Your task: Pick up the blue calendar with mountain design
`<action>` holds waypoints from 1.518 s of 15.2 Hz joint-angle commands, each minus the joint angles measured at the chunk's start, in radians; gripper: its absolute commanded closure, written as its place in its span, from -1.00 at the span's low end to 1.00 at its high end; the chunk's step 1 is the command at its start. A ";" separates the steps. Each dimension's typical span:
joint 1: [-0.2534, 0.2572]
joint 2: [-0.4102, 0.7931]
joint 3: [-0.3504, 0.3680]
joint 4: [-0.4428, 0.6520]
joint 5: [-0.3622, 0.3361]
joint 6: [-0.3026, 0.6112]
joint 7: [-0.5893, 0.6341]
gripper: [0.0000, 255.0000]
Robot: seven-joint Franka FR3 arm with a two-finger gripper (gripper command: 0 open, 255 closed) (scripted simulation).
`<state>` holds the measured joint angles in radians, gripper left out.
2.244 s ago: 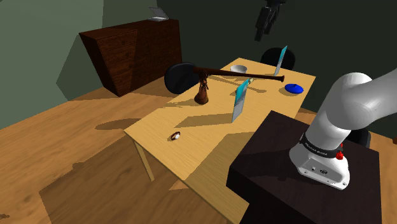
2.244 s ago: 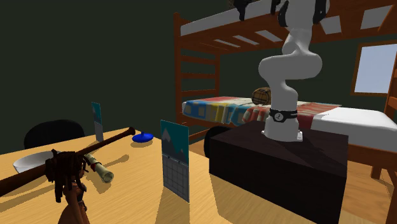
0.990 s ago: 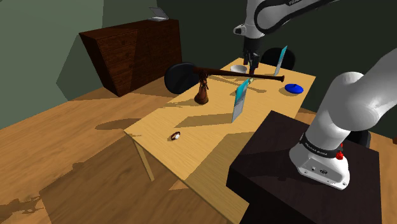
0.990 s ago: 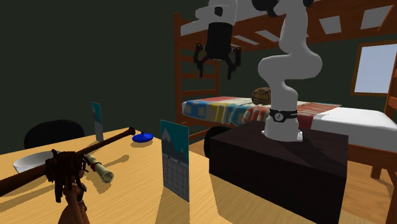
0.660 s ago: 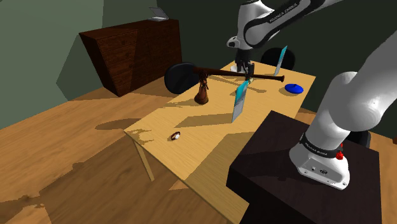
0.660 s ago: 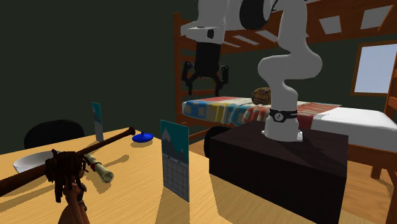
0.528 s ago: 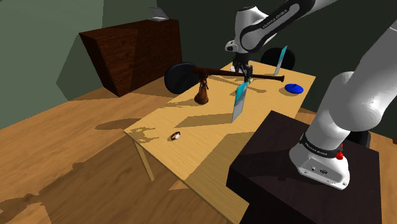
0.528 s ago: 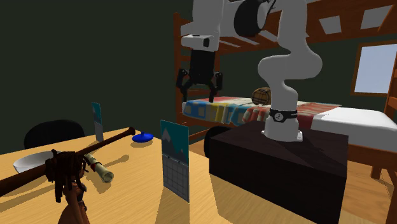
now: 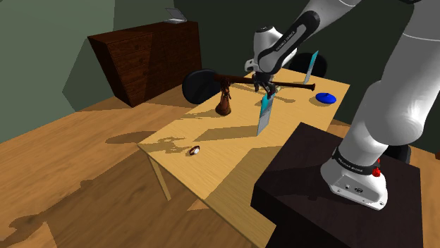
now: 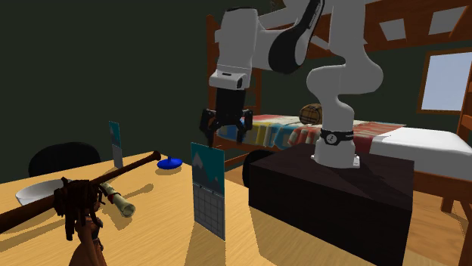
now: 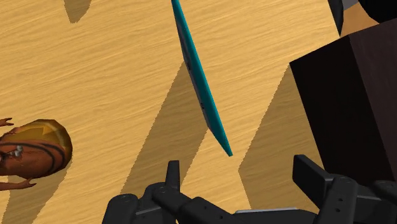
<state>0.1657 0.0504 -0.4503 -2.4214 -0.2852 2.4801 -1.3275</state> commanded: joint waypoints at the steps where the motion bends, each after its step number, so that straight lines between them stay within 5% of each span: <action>1: -0.001 0.030 0.002 -0.001 0.010 0.031 -0.004 -1.00; 5: -0.004 0.063 0.003 -0.007 0.020 0.068 -0.006 -1.00; 6: -0.003 0.064 0.004 -0.007 0.020 0.068 -0.005 1.00; 15: -0.004 0.063 0.004 -0.007 0.020 0.068 -0.006 1.00; 23: 0.004 -0.035 0.001 0.015 -0.008 -0.048 -0.001 1.00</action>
<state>0.1683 0.0291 -0.4497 -2.4098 -0.2895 2.4487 -1.3298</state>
